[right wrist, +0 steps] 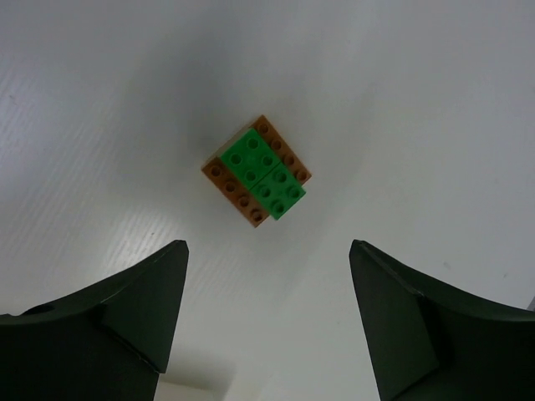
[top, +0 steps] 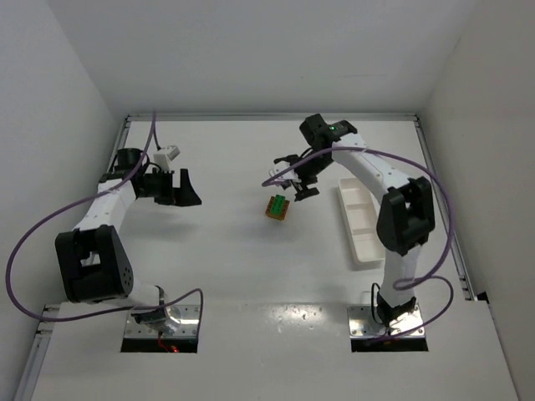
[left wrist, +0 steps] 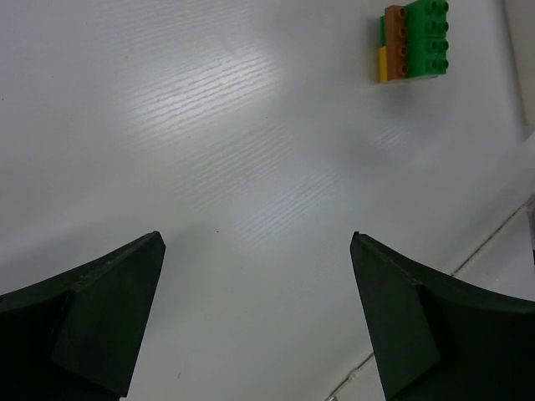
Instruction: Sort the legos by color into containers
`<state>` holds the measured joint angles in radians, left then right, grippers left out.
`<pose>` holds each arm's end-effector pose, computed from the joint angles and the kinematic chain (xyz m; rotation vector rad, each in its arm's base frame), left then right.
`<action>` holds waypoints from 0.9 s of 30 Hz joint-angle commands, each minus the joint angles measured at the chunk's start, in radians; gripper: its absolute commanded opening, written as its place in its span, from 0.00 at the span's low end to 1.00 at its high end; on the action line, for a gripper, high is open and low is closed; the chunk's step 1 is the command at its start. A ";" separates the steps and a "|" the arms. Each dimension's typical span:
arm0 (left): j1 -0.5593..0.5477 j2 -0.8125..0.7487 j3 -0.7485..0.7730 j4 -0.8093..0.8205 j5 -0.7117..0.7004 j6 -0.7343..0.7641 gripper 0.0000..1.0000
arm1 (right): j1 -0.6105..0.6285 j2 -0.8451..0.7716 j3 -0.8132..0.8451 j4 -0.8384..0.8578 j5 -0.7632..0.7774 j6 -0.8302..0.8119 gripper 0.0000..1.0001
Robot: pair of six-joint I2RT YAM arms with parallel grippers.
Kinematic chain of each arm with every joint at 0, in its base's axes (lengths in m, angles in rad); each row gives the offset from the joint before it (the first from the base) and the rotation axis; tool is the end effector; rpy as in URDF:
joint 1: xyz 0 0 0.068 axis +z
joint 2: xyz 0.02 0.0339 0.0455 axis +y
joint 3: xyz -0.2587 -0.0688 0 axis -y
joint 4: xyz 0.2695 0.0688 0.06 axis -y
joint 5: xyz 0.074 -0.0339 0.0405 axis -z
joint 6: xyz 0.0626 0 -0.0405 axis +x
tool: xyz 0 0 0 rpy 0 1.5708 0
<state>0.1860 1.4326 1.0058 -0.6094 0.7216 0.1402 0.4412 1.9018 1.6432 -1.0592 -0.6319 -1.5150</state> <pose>0.3184 0.0178 0.2087 0.1927 2.4015 -0.7856 0.3560 0.2090 0.2267 -2.1770 1.3381 0.5511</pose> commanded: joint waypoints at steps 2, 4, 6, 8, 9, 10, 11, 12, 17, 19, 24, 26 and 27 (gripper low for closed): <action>0.049 0.041 0.066 -0.069 0.151 0.065 1.00 | 0.017 0.153 0.208 -0.315 -0.121 -0.374 0.78; 0.061 0.051 0.079 -0.069 0.151 0.075 1.00 | 0.028 0.184 0.248 -0.349 -0.121 -0.442 0.74; 0.073 0.051 0.090 -0.078 0.151 0.075 1.00 | 0.028 0.193 0.231 -0.349 -0.111 -0.503 0.71; 0.084 0.051 0.090 -0.078 0.151 0.075 1.00 | 0.028 0.194 0.195 -0.349 -0.083 -0.580 0.70; 0.084 0.042 0.090 -0.078 0.151 0.075 1.00 | 0.028 0.194 0.178 -0.349 -0.083 -0.608 0.70; 0.093 0.042 0.090 -0.078 0.151 0.075 1.00 | 0.028 0.194 0.149 -0.349 -0.057 -0.664 0.68; 0.093 0.042 0.090 -0.078 0.151 0.075 1.00 | 0.028 0.194 0.139 -0.349 -0.057 -0.681 0.68; 0.104 0.042 0.090 -0.078 0.151 0.075 1.00 | 0.028 0.207 0.139 -0.349 -0.057 -0.682 0.67; 0.113 0.042 0.080 -0.078 0.142 0.075 1.00 | 0.028 0.258 0.175 -0.349 -0.057 -0.691 0.67; 0.113 0.042 0.080 -0.078 0.142 0.075 1.00 | 0.028 0.269 0.185 -0.349 -0.057 -0.691 0.67; 0.113 0.032 0.071 -0.078 0.142 0.075 1.00 | 0.037 0.312 0.239 -0.349 -0.057 -0.691 0.67; 0.113 0.032 0.060 -0.078 0.133 0.075 1.00 | 0.037 0.336 0.263 -0.349 -0.057 -0.691 0.67; 0.113 0.022 0.060 -0.078 0.133 0.075 1.00 | 0.037 0.351 0.273 -0.349 -0.057 -0.691 0.67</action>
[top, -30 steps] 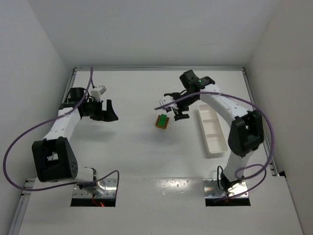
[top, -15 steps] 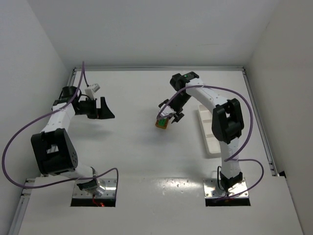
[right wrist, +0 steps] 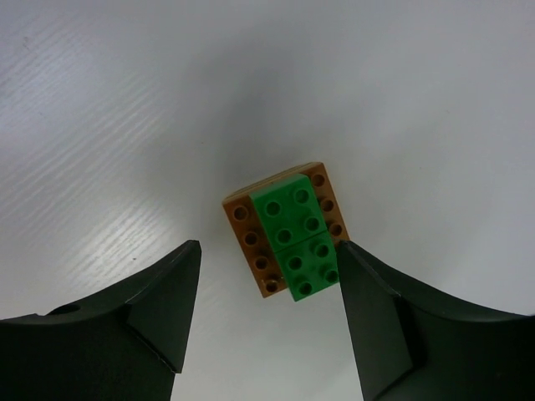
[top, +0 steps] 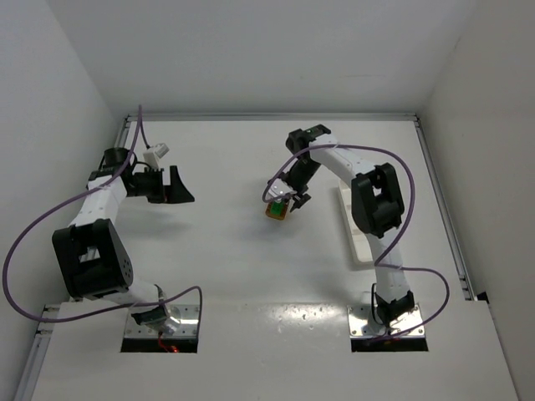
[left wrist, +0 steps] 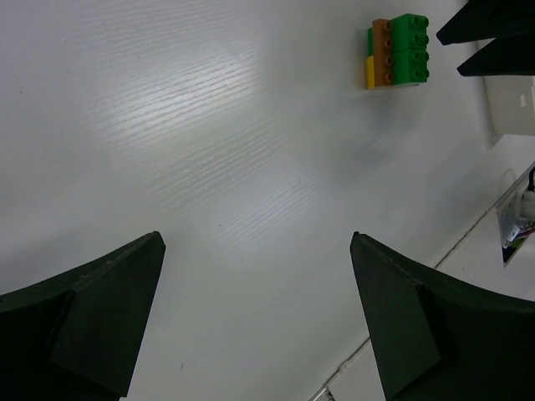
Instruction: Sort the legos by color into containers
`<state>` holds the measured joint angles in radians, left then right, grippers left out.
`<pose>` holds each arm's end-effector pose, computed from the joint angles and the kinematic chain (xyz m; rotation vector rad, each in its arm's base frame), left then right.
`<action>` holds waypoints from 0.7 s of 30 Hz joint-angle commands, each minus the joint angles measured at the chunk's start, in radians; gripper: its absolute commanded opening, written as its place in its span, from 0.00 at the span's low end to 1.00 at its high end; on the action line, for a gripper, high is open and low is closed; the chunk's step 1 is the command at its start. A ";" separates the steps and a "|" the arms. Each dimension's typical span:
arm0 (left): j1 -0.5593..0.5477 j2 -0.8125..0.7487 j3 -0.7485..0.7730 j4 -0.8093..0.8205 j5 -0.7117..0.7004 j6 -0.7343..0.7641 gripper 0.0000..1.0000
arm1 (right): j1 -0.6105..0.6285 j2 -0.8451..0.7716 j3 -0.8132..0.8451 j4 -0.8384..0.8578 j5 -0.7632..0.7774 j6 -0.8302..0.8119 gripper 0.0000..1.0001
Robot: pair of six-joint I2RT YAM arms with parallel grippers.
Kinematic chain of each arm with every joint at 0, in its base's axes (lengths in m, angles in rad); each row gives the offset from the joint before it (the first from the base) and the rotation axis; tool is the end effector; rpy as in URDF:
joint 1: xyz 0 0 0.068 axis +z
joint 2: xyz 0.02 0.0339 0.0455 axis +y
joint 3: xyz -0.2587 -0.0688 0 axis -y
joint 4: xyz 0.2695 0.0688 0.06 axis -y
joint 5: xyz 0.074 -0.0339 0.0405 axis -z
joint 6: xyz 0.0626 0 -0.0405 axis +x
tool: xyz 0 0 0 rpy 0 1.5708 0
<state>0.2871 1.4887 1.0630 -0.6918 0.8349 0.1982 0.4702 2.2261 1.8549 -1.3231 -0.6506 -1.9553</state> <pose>0.3199 0.0461 0.2104 0.1369 2.3796 -0.8895 0.3709 0.2310 0.1539 -2.4935 0.9928 0.7790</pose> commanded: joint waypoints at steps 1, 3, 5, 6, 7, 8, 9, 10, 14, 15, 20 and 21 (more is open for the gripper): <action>0.012 -0.034 0.003 0.005 0.020 0.017 1.00 | 0.018 0.027 0.061 -0.085 -0.038 -0.251 0.67; 0.021 -0.044 -0.008 0.005 0.020 0.017 1.00 | 0.018 0.041 0.090 -0.085 -0.038 -0.251 0.67; 0.030 -0.044 -0.017 0.005 0.020 0.017 1.00 | 0.018 0.064 0.099 -0.085 -0.038 -0.251 0.65; 0.030 -0.044 -0.017 0.005 0.020 0.017 1.00 | 0.018 0.064 0.110 -0.085 -0.038 -0.251 0.65; 0.041 -0.044 -0.017 0.005 0.020 0.017 1.00 | 0.027 0.075 0.110 -0.085 -0.038 -0.251 0.64; 0.041 -0.044 -0.017 0.005 0.010 0.017 1.00 | 0.027 0.086 0.119 -0.085 -0.038 -0.251 0.64; 0.041 -0.044 -0.017 0.005 0.010 0.017 1.00 | 0.027 0.086 0.119 -0.085 -0.038 -0.251 0.63; 0.041 -0.053 -0.017 0.005 0.010 0.017 1.00 | 0.027 0.096 0.128 -0.085 -0.038 -0.251 0.63; 0.050 -0.053 -0.017 0.005 0.010 0.017 1.00 | 0.036 0.118 0.138 -0.085 -0.020 -0.260 0.62; 0.050 -0.053 -0.017 0.005 0.010 0.017 1.00 | 0.036 0.127 0.138 -0.085 -0.020 -0.260 0.60; 0.060 -0.053 -0.017 0.005 0.010 0.017 1.00 | 0.036 0.147 0.156 -0.085 0.000 -0.269 0.55; 0.060 -0.053 -0.017 0.005 0.010 0.017 1.00 | 0.036 0.147 0.156 -0.085 0.000 -0.269 0.54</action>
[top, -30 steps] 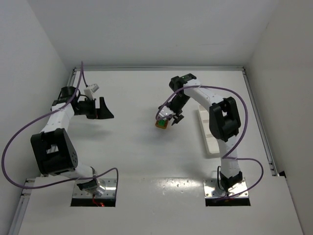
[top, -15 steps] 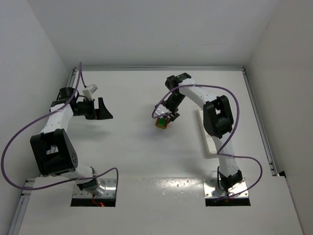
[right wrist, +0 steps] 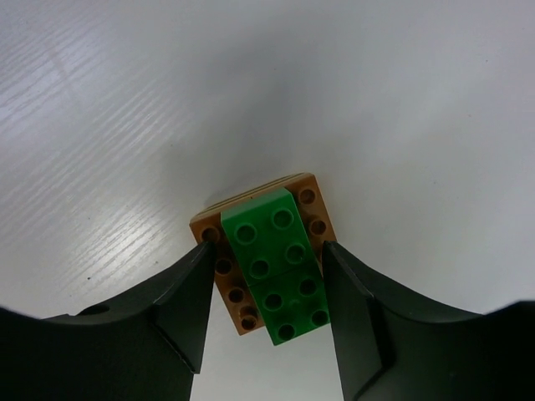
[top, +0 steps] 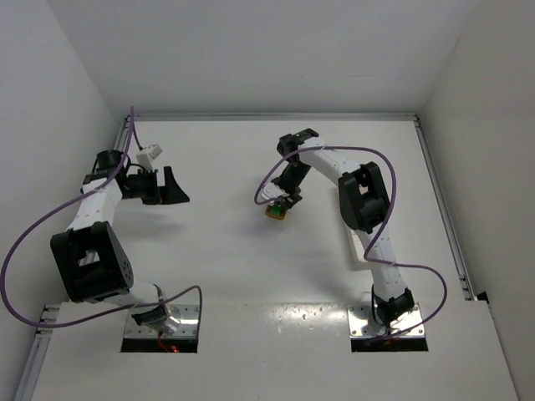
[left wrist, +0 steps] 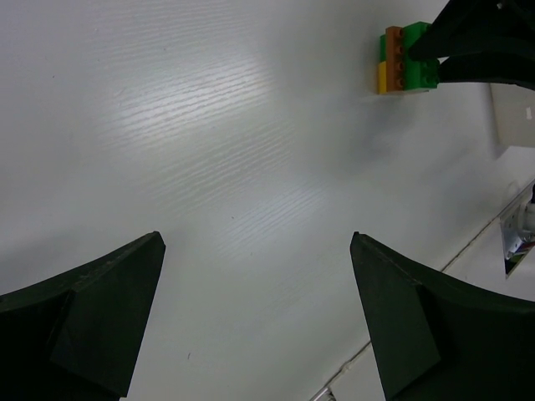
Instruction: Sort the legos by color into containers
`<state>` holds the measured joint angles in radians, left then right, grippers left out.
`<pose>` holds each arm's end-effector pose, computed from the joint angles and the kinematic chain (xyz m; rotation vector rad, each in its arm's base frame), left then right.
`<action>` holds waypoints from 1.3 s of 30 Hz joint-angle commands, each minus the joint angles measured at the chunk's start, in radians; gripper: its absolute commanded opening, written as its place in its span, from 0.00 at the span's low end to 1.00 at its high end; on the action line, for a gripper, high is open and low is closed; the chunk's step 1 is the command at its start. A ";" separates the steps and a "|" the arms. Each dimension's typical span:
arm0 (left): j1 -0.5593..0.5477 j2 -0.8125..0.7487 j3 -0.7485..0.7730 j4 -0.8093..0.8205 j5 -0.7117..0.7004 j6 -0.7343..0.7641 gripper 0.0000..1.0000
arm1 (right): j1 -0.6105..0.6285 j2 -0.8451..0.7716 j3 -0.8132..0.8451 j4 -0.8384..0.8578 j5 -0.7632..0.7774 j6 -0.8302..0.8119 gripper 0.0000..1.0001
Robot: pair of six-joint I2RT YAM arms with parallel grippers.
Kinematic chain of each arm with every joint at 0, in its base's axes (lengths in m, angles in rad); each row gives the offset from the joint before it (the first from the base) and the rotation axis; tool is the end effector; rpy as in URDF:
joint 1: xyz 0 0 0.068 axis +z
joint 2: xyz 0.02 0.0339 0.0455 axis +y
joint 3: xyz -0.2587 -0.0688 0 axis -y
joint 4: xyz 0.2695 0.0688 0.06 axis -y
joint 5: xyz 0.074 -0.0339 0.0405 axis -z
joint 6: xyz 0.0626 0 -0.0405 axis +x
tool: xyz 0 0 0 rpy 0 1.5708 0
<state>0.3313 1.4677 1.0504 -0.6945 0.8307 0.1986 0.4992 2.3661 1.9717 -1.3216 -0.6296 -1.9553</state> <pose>0.3134 0.0589 0.2123 0.0862 2.3716 -0.8603 0.3850 0.2519 0.1232 -2.5380 0.9763 0.7924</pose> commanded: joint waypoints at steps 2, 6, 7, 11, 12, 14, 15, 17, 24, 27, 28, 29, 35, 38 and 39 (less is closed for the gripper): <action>0.015 -0.041 -0.013 0.007 0.015 0.016 1.00 | 0.007 0.018 0.039 -0.087 -0.010 -0.269 0.54; 0.015 -0.041 -0.013 0.007 0.015 0.016 1.00 | 0.007 0.018 0.049 -0.087 0.001 -0.269 0.47; 0.015 -0.041 -0.023 0.007 0.015 0.016 1.00 | 0.007 0.018 0.049 -0.087 0.001 -0.269 0.47; 0.015 -0.050 -0.032 0.007 0.015 0.016 1.00 | -0.002 0.018 0.029 -0.087 0.010 -0.269 0.41; 0.015 -0.059 -0.032 0.016 0.024 0.016 1.00 | -0.002 0.009 0.029 -0.087 0.010 -0.269 0.39; 0.015 -0.060 -0.041 0.016 0.024 0.016 1.00 | -0.002 -0.004 0.018 -0.087 0.019 -0.269 0.31; 0.015 -0.060 -0.041 0.016 0.024 0.016 1.00 | -0.002 -0.004 0.007 -0.087 0.019 -0.269 0.27; 0.015 -0.069 -0.041 0.016 0.024 0.016 1.00 | -0.002 -0.016 -0.002 -0.087 0.019 -0.269 0.15; 0.015 -0.151 -0.090 0.045 0.033 0.007 1.00 | -0.011 -0.073 0.018 -0.087 -0.079 -0.133 0.00; 0.015 -0.266 -0.162 0.124 -0.011 -0.065 1.00 | -0.011 -0.087 0.044 -0.087 -0.142 0.034 0.00; 0.015 -0.299 -0.179 0.144 -0.033 -0.085 1.00 | -0.011 -0.100 0.044 -0.087 -0.166 0.082 0.00; 0.015 -0.332 -0.194 0.185 -0.060 -0.109 1.00 | -0.011 -0.116 0.044 -0.087 -0.177 0.186 0.00; -0.028 -0.578 -0.314 0.303 -0.203 -0.203 1.00 | -0.011 -0.149 0.033 0.057 -0.297 0.712 0.00; -0.040 -0.599 -0.362 0.335 -0.107 -0.203 1.00 | -0.033 -0.149 0.042 0.177 -0.375 1.085 0.00; -0.040 -0.599 -0.371 0.363 -0.067 -0.194 1.00 | -0.033 -0.139 0.042 0.203 -0.416 1.249 0.00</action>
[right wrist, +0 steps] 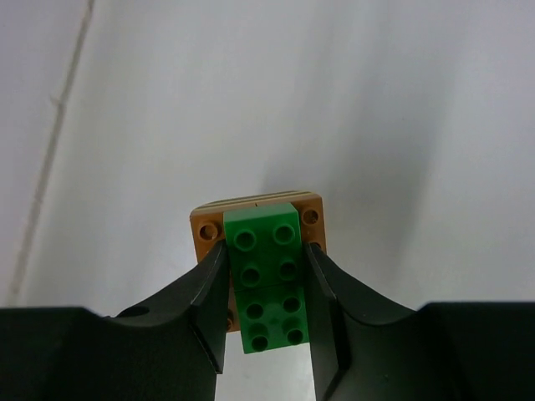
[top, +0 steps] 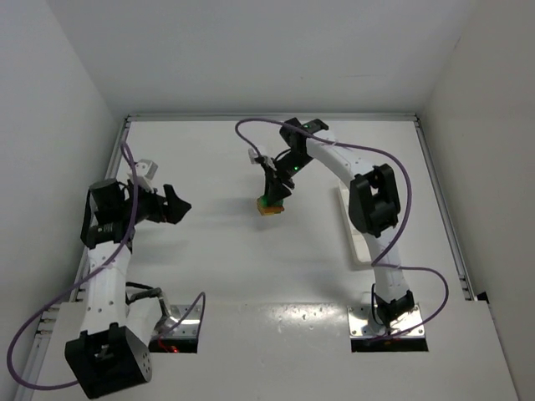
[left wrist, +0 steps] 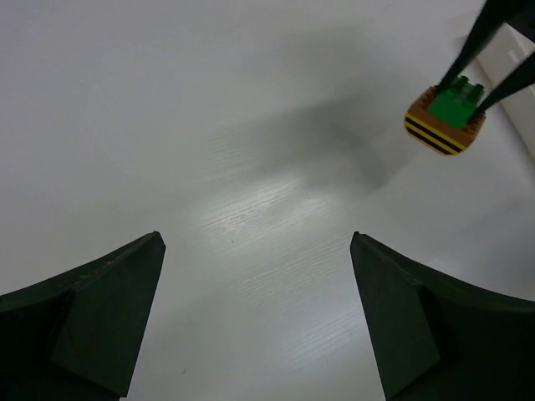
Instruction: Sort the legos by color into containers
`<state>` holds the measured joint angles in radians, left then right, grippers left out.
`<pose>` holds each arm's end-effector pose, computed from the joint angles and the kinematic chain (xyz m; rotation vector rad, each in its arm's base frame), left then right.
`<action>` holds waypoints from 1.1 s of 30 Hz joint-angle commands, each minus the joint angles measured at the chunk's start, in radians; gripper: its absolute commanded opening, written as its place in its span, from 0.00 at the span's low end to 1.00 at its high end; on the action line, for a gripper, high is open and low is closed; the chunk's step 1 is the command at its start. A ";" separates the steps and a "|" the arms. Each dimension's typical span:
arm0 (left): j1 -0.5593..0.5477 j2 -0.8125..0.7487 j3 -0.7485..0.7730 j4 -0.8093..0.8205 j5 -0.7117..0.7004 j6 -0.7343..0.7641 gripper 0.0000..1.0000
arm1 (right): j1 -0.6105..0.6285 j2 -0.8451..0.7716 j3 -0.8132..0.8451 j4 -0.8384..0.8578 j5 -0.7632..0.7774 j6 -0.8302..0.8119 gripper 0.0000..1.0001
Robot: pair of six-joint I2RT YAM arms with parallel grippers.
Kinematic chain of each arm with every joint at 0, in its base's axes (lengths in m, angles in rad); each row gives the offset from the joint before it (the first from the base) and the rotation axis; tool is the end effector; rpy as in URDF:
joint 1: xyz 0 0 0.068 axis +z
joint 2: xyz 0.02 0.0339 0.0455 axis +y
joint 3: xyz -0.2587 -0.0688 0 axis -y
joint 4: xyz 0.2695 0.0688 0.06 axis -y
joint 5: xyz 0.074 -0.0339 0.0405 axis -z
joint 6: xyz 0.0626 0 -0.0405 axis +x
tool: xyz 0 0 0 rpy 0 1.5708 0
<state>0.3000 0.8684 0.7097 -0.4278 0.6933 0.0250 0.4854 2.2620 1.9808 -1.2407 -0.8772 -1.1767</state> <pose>0.2317 0.0298 0.2600 0.1104 2.0505 -0.5438 0.3898 0.2600 0.1818 -1.9250 1.7168 1.1169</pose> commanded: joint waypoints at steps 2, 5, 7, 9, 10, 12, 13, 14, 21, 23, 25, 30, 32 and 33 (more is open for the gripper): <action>-0.009 0.029 -0.044 0.107 0.220 -0.008 1.00 | -0.048 -0.012 0.046 0.203 -0.210 0.634 0.00; -0.044 0.144 -0.032 0.130 0.362 -0.008 1.00 | -0.085 0.014 0.036 0.355 -0.328 0.930 0.00; -0.077 0.232 0.000 0.130 0.412 -0.008 1.00 | -0.100 0.014 0.004 0.482 -0.371 1.197 0.00; -0.119 0.273 0.036 0.142 0.423 -0.008 1.00 | -0.111 0.005 -0.077 0.737 -0.425 1.498 0.00; -0.137 0.287 0.048 0.143 0.401 -0.008 1.00 | -0.111 0.005 -0.112 0.841 -0.436 1.604 0.00; -0.192 0.296 0.057 0.214 0.336 -0.052 1.00 | -0.111 -0.031 -0.236 1.192 -0.436 1.935 0.00; -0.211 0.282 0.057 0.246 0.303 -0.068 1.00 | -0.111 -0.041 -0.282 1.322 -0.424 2.054 0.00; -0.231 0.250 0.057 0.282 0.222 -0.083 1.00 | -0.111 -0.041 -0.346 1.468 -0.413 2.159 0.00; -0.438 0.126 -0.033 0.503 -0.150 -0.122 0.93 | -0.074 -0.030 -0.327 1.449 -0.373 2.267 0.00; -0.496 0.115 -0.061 0.527 -0.196 -0.111 0.91 | -0.074 -0.030 -0.327 1.449 -0.373 2.295 0.00; -0.542 0.115 -0.090 0.566 -0.209 -0.111 0.89 | -0.065 -0.030 -0.339 1.477 -0.373 2.327 0.00; -0.552 0.115 -0.116 0.623 -0.253 -0.108 0.81 | -0.065 -0.030 -0.372 1.489 -0.393 2.361 0.00; -0.552 0.124 -0.105 0.623 -0.265 -0.077 0.79 | -0.065 -0.030 -0.372 1.500 -0.402 2.361 0.00; -0.552 0.124 -0.105 0.623 -0.274 -0.067 0.78 | -0.065 -0.030 -0.372 1.500 -0.402 2.370 0.00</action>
<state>-0.2428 0.9924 0.5961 0.1078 0.4694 -0.0807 0.4213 2.2745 1.6100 0.2024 -1.2434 1.1339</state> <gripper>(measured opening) 0.787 0.360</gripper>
